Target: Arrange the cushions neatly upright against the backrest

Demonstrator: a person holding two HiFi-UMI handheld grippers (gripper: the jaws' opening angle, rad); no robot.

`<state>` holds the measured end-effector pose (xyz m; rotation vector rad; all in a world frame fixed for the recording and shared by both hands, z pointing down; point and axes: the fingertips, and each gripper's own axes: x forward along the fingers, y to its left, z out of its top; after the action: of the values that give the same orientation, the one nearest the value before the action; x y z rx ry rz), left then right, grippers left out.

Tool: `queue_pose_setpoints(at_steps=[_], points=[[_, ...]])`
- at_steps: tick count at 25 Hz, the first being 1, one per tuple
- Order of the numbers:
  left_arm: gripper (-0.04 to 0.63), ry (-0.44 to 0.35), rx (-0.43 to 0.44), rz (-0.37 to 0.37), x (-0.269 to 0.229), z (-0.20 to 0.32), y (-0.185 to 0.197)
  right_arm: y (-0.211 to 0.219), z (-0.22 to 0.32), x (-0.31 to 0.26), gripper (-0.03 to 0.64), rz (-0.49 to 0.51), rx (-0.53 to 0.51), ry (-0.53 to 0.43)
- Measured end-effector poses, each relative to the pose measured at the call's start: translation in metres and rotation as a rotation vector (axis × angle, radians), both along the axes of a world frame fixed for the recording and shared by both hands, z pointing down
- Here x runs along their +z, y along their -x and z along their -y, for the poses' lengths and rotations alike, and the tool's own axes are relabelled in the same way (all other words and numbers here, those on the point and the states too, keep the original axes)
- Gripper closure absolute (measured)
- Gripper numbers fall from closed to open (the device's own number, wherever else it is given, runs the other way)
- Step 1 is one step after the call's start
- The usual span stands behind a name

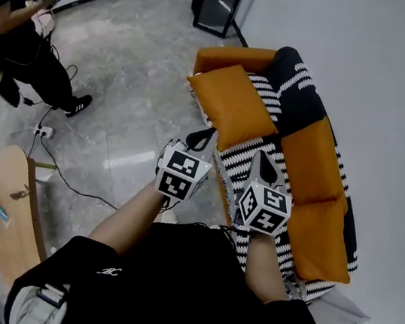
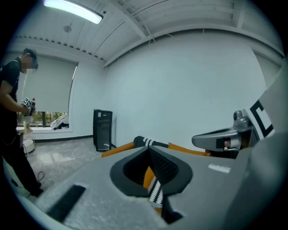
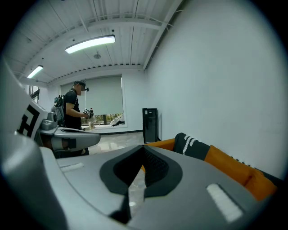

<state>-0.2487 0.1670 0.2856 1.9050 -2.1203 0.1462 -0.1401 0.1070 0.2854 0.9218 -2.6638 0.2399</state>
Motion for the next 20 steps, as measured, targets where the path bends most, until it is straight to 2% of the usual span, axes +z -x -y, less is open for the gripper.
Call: queue_pose_setpoints(at_steps=[10, 20], points=[[0.586, 0.007, -0.07, -0.039, 0.011, -0.027, 0.062, 0.07, -0.004, 0.01, 0.611, -0.065, -0.077, -0.028], [0.586, 0.059, -0.096, 0.002, 0.024, 0.011, 0.124, 0.127, 0.052, 0.027, 0.611, -0.03, -0.067, 0.01]])
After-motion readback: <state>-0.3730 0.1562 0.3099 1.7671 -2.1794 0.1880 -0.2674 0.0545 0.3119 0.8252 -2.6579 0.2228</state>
